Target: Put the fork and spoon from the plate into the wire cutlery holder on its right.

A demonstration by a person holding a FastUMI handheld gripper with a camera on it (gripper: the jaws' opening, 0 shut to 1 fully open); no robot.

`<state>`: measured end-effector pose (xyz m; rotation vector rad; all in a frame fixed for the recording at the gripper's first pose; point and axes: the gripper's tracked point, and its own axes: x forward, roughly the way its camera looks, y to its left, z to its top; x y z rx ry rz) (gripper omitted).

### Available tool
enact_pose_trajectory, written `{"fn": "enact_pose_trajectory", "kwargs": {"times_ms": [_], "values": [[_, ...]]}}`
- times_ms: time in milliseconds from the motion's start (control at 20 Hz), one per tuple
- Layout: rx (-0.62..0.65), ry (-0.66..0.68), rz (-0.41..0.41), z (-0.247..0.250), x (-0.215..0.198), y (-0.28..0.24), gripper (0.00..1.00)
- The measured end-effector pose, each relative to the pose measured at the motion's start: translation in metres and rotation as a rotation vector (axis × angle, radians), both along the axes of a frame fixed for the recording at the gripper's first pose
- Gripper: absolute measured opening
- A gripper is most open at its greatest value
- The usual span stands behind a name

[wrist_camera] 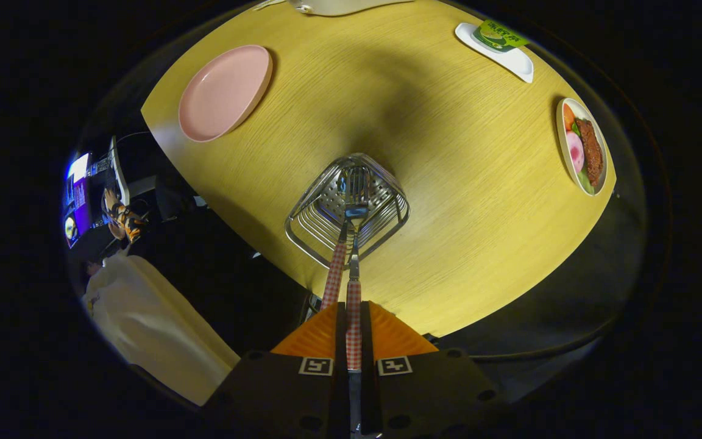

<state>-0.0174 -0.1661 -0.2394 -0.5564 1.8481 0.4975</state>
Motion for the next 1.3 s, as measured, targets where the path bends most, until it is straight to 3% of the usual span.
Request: {"fn": "enact_pose_trajectory", "kwargs": {"times_ms": [350,450,500,550,600,700,800,1000,1300], "values": [[0.031,-0.028,-0.010,-0.004,0.009,0.012,0.19],[0.061,-0.056,-0.019,-0.001,0.012,0.015,0.32],[0.080,-0.076,-0.028,0.002,0.014,0.019,0.52],[0.107,-0.101,-0.043,0.006,0.016,0.024,0.58],[0.136,-0.128,-0.059,0.011,0.019,0.030,0.73],[0.192,-0.187,-0.097,0.024,0.024,0.038,0.91],[0.236,-0.240,-0.130,0.036,0.027,0.041,0.98],[0.269,-0.378,-0.145,0.063,0.033,0.034,0.97],[0.379,-0.683,-0.240,0.118,0.048,0.047,0.97]]}}
